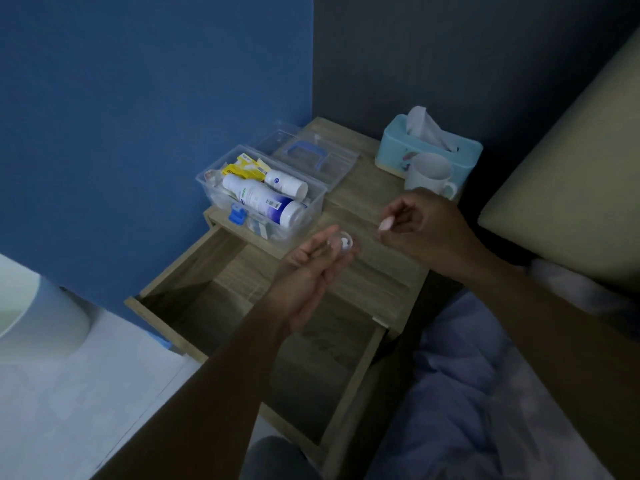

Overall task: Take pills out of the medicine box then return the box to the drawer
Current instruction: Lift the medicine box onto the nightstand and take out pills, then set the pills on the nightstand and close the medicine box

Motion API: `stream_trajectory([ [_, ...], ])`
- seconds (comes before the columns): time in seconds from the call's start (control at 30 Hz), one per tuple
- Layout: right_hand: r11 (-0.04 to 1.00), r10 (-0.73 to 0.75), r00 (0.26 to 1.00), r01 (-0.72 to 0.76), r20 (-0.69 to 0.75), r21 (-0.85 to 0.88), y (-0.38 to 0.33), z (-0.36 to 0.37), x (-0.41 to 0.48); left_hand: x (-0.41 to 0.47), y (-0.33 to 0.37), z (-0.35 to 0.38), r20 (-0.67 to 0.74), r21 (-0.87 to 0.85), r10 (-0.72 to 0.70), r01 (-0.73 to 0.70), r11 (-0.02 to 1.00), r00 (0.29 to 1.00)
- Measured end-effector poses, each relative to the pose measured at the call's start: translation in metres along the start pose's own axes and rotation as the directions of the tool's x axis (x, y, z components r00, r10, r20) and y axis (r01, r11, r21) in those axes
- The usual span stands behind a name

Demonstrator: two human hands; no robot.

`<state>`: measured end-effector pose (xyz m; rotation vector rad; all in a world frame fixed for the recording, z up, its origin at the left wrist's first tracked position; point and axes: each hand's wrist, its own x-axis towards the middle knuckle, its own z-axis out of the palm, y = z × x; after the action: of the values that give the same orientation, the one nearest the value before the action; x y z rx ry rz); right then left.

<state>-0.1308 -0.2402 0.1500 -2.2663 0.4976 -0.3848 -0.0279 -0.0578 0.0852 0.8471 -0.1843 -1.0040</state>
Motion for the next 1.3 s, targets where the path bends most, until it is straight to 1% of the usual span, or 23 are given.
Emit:
stream_trajectory([
  [0.07, 0.998, 0.058, 0.997, -0.057, -0.058, 0.011, 0.022, 0.015, -0.004, 0.015, -0.004, -0.005, -0.078, 0.200, 0.064, -0.047, 0.979, 0.995],
  [0.13, 0.996, 0.092, 0.989, -0.092, -0.118, 0.008, 0.043, 0.029, -0.006, 0.031, -0.008, -0.011, -0.144, 0.410, 0.139, -0.069, 0.909, 0.980],
  [0.2, 0.995, 0.097, 0.980, -0.099, -0.173, -0.003, 0.060, 0.043, -0.008, 0.045, -0.011, -0.016, -0.151, 0.566, 0.170, -0.056, 0.823, 0.974],
  [0.23, 0.994, 0.105, 0.978, -0.104, -0.183, 0.011, 0.067, 0.049, -0.009, 0.051, -0.013, -0.018, -0.131, 0.643, 0.190, -0.062, 0.763, 0.973],
  [0.3, 0.989, 0.141, 0.972, -0.128, -0.191, 0.076, 0.079, 0.060, -0.010, 0.063, -0.016, -0.020, -0.066, 0.785, 0.241, -0.099, 0.611, 0.968],
  [0.4, 0.971, 0.224, 0.947, -0.196, -0.231, 0.136, 0.093, 0.074, -0.009, 0.079, -0.022, -0.021, 0.031, 0.906, 0.273, -0.142, 0.400, 0.962],
  [0.47, 0.955, 0.260, 0.936, -0.214, -0.238, 0.203, 0.101, 0.084, -0.013, 0.088, -0.026, -0.022, 0.066, 0.941, 0.261, -0.147, 0.305, 0.963],
  [0.53, 0.948, 0.270, 0.939, -0.221, -0.213, 0.227, 0.106, 0.094, -0.020, 0.093, -0.032, -0.025, 0.086, 0.959, 0.249, -0.148, 0.242, 0.965],
  [0.63, 0.952, 0.271, 0.937, -0.226, -0.221, 0.209, 0.108, 0.099, -0.024, 0.097, -0.040, -0.030, 0.098, 0.973, 0.241, -0.144, 0.179, 0.965],
  [0.77, 0.940, 0.313, 0.910, -0.256, -0.271, 0.227, 0.107, 0.096, -0.019, 0.104, -0.046, -0.033, 0.102, 0.989, 0.189, -0.120, 0.086, 0.977],
  [0.83, 0.938, 0.322, 0.902, -0.265, -0.287, 0.222, 0.107, 0.097, -0.019, 0.106, -0.050, -0.033, 0.095, 0.993, 0.188, -0.107, 0.055, 0.978],
  [0.93, 0.950, 0.292, 0.905, -0.237, -0.309, 0.204, 0.107, 0.098, -0.020, 0.105, -0.053, -0.033, 0.086, 0.996, 0.183, -0.087, -0.005, 0.979],
  [1.0, 0.955, 0.272, 0.912, -0.216, -0.305, 0.205, 0.109, 0.098, -0.020, 0.105, -0.053, -0.034, 0.131, 0.990, 0.181, -0.121, -0.066, 0.975],
  [1.13, 0.947, 0.284, 0.910, -0.217, -0.302, 0.235, 0.110, 0.098, -0.023, 0.101, -0.047, -0.036, 0.210, 0.977, 0.153, -0.201, -0.075, 0.966],
  [1.17, 0.944, 0.290, 0.904, -0.214, -0.315, 0.252, 0.109, 0.099, -0.023, 0.099, -0.045, -0.039, 0.226, 0.971, 0.148, -0.211, -0.112, 0.963],
  [1.23, 0.942, 0.296, 0.889, -0.210, -0.349, 0.262, 0.109, 0.100, -0.023, 0.090, -0.043, -0.046, 0.239, 0.952, 0.137, -0.203, -0.231, 0.961],
  [1.3, 0.938, 0.313, 0.877, -0.227, -0.365, 0.261, 0.108, 0.101, -0.022, 0.074, -0.044, -0.053, 0.192, 0.928, 0.129, -0.138, -0.346, 0.973],
])
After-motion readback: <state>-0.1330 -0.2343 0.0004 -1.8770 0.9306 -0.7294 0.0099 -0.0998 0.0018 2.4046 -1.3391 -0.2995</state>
